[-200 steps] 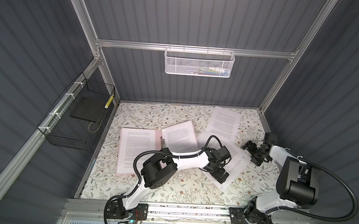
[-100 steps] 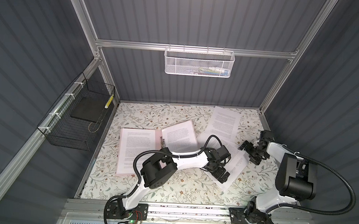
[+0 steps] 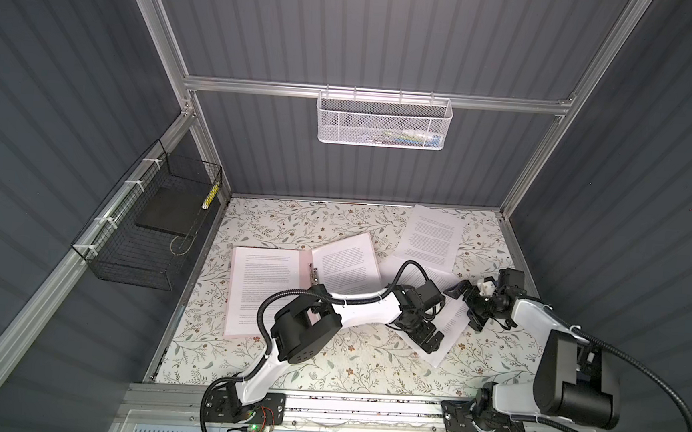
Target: Put the files into the folder
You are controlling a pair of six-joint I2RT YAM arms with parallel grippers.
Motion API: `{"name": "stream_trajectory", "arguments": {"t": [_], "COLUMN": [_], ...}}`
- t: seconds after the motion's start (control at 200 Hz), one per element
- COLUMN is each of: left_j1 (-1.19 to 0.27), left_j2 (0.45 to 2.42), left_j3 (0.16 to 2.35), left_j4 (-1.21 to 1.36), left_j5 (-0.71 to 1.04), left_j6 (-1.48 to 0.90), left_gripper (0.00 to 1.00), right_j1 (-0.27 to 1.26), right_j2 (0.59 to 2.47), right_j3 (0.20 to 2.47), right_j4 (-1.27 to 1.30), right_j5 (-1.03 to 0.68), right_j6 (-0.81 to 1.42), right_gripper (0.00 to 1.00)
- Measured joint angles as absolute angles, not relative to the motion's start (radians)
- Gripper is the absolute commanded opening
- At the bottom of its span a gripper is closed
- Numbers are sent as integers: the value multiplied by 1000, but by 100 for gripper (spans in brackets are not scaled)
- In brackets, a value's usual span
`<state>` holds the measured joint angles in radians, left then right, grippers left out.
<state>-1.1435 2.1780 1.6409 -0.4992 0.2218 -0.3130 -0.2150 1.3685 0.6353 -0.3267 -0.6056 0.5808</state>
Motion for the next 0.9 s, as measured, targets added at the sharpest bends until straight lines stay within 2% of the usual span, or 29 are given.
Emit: {"name": "stream_trajectory", "arguments": {"t": [0.18,0.295,0.515,0.575,0.615,0.725,0.785,0.82,0.901], "left_j1": [-1143,-1143,-1142,-1139,-1137,-1133,-1130,-1129,-1126], "left_j2": [2178,2178,2178,2178,2178,2178,2178,2178,2178], "left_j3": [1641,1641,1641,1641,1641,1641,1641,1641,1642], "left_j4": [-499,-499,-499,-498,-498,-496,-496,-496,-493], "left_j5": [222,222,228,236,241,251,259,263,285], "left_j6": [-313,-313,-314,-315,-315,-318,-320,-322,-326], "left_gripper": [100,100,100,100,100,100,100,100,100], "right_j1": [-215,-215,-215,-215,-215,-215,-215,-215,-215], "right_j2": [1235,1202,1100,1079,1069,1040,1022,1013,983], "right_j3": [531,488,391,380,374,348,331,325,317], "right_j4": [-260,-212,-142,-134,-128,-114,-115,-120,-134], "right_j5": [-630,-627,-599,-592,-587,-574,-565,-560,-549], "right_j6": [638,672,758,771,784,803,820,824,831], "right_gripper": [99,91,63,53,45,15,5,0,0]}}
